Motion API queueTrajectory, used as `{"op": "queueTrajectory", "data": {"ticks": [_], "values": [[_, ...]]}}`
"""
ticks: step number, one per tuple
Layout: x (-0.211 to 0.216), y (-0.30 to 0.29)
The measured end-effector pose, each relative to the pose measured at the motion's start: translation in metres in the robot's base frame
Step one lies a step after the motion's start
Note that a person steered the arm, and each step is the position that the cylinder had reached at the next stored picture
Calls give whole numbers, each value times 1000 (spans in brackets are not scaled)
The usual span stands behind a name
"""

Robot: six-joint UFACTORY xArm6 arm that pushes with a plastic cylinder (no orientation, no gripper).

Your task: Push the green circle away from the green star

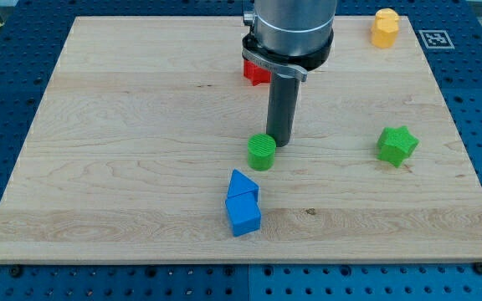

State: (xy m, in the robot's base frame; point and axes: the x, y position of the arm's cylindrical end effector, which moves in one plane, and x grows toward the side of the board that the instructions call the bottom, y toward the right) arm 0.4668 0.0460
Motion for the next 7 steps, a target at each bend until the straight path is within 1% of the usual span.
{"op": "queueTrajectory", "data": {"ticks": [2,4,5,6,7], "values": [[35,5],[35,-55],[19,-93],[-8,-115],[-17,-132]]}}
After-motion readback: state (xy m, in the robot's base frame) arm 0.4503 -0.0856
